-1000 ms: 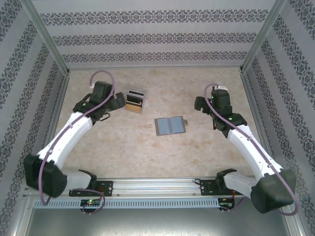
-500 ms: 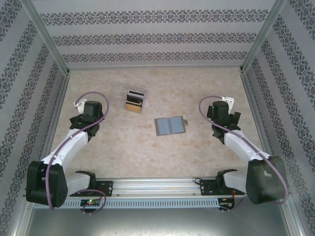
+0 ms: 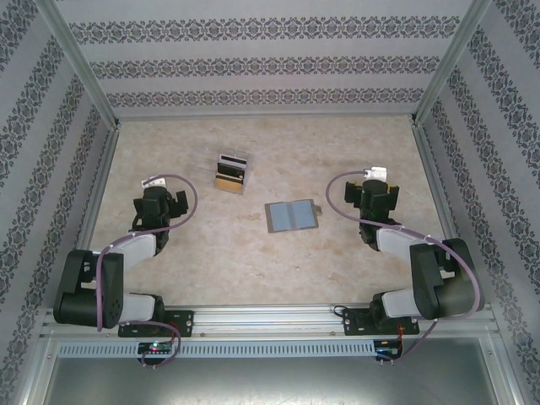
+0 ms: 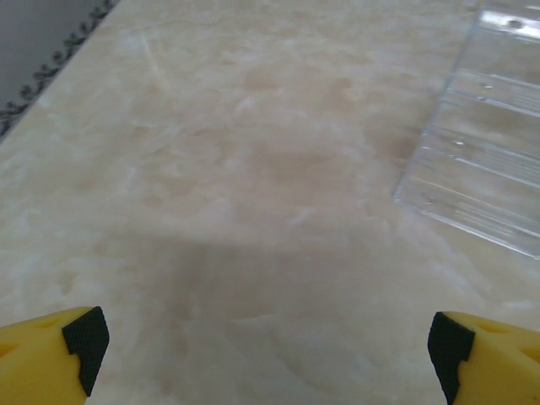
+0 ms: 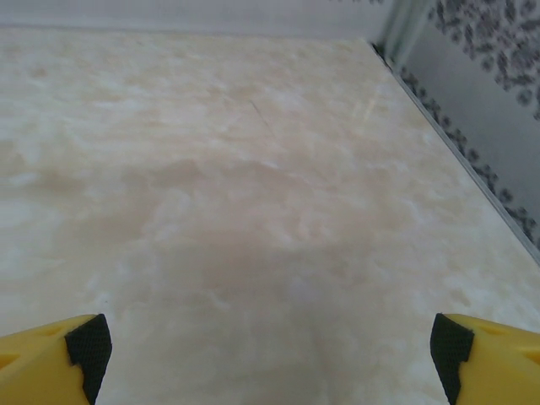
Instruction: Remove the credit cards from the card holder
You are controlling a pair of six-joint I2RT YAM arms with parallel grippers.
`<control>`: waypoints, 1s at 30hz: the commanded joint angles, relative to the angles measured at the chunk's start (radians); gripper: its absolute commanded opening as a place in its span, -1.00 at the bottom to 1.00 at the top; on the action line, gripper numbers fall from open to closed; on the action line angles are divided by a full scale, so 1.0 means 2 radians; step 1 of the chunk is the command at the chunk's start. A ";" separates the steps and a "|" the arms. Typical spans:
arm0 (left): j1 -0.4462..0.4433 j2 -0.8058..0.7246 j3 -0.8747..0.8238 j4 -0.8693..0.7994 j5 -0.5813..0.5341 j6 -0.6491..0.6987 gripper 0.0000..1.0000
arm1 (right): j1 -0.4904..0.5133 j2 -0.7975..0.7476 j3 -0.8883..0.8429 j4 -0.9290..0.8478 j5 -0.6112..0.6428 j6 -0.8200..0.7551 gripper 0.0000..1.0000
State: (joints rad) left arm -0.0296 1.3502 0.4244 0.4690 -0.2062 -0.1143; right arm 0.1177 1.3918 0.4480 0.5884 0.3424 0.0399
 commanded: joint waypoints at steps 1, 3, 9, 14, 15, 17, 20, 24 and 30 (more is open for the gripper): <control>0.009 0.016 -0.019 0.136 0.045 0.035 0.99 | -0.009 0.019 -0.016 0.090 -0.069 -0.030 0.96; 0.016 0.027 -0.028 0.157 0.056 0.029 0.99 | -0.011 0.024 -0.016 0.097 -0.079 -0.030 0.96; 0.022 0.066 -0.036 0.205 0.080 0.031 0.99 | -0.031 0.044 -0.037 0.147 -0.125 -0.020 0.96; 0.022 0.102 -0.037 0.237 0.095 0.038 0.99 | -0.031 0.056 -0.040 0.166 -0.122 -0.020 0.96; 0.022 0.103 -0.035 0.237 0.093 0.038 0.99 | -0.031 0.056 -0.039 0.165 -0.122 -0.020 0.96; 0.021 0.103 -0.027 0.220 0.091 0.036 0.99 | -0.032 0.056 -0.038 0.162 -0.122 -0.020 0.96; 0.019 0.105 -0.014 0.198 0.085 0.039 0.99 | -0.039 0.058 -0.032 0.151 -0.123 -0.010 0.96; 0.017 0.104 -0.014 0.196 0.080 0.040 0.99 | -0.043 0.058 -0.031 0.148 -0.127 -0.007 0.96; 0.014 0.104 -0.005 0.180 0.100 0.052 0.99 | -0.043 0.058 -0.031 0.149 -0.128 -0.007 0.96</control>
State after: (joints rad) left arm 0.0013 1.5536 0.3912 0.8368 -0.0292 -0.0391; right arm 0.0410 1.5009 0.3767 0.8646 0.1101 0.0048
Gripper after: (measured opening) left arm 0.994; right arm 0.982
